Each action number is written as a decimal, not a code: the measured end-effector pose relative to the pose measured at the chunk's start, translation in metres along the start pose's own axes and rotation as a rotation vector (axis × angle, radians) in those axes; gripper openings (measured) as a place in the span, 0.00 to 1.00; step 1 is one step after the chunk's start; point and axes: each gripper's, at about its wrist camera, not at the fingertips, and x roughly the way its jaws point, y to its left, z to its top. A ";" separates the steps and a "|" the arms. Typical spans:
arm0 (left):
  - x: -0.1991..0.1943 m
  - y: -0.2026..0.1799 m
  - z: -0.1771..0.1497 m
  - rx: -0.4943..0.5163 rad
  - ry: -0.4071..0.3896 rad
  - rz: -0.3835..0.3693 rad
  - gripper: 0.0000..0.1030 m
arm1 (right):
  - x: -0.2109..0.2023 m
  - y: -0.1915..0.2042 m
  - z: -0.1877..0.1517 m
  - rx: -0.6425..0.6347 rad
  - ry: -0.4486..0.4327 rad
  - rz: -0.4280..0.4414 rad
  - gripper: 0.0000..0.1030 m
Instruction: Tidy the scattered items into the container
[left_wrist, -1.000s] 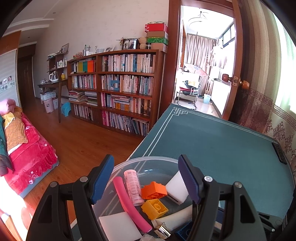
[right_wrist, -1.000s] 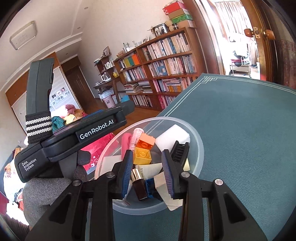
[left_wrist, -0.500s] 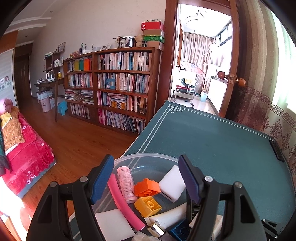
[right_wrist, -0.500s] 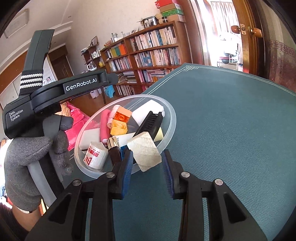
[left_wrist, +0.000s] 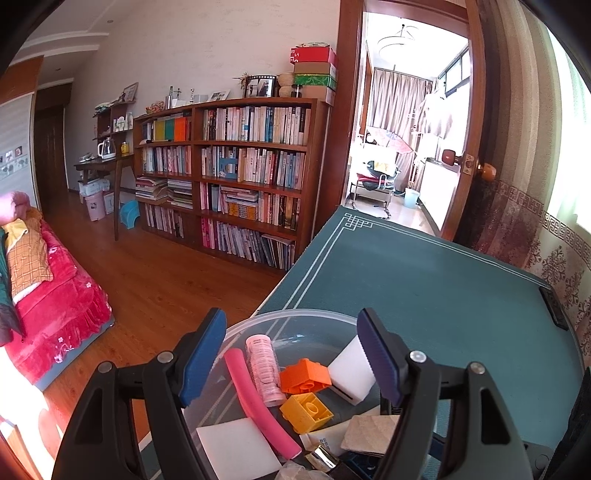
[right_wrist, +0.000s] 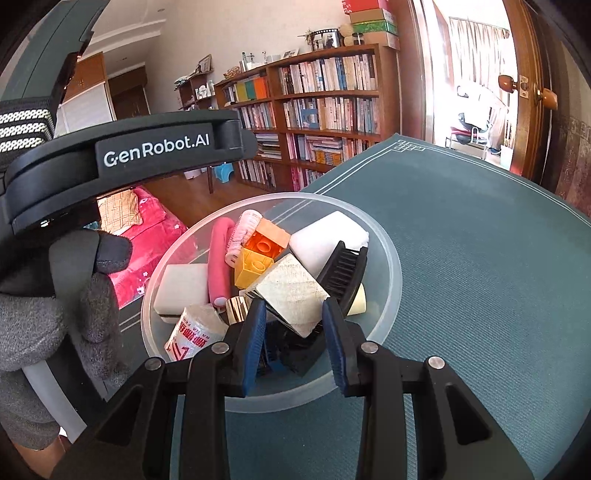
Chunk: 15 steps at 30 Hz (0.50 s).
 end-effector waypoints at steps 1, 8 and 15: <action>0.000 0.000 0.000 0.001 0.001 0.001 0.75 | 0.000 -0.001 0.000 0.006 0.000 0.001 0.34; -0.003 0.006 -0.003 -0.003 0.007 0.021 0.79 | -0.011 -0.015 -0.002 0.070 -0.014 -0.020 0.46; -0.019 0.011 -0.008 -0.013 -0.022 0.066 0.85 | -0.032 -0.018 0.004 0.066 -0.095 -0.136 0.65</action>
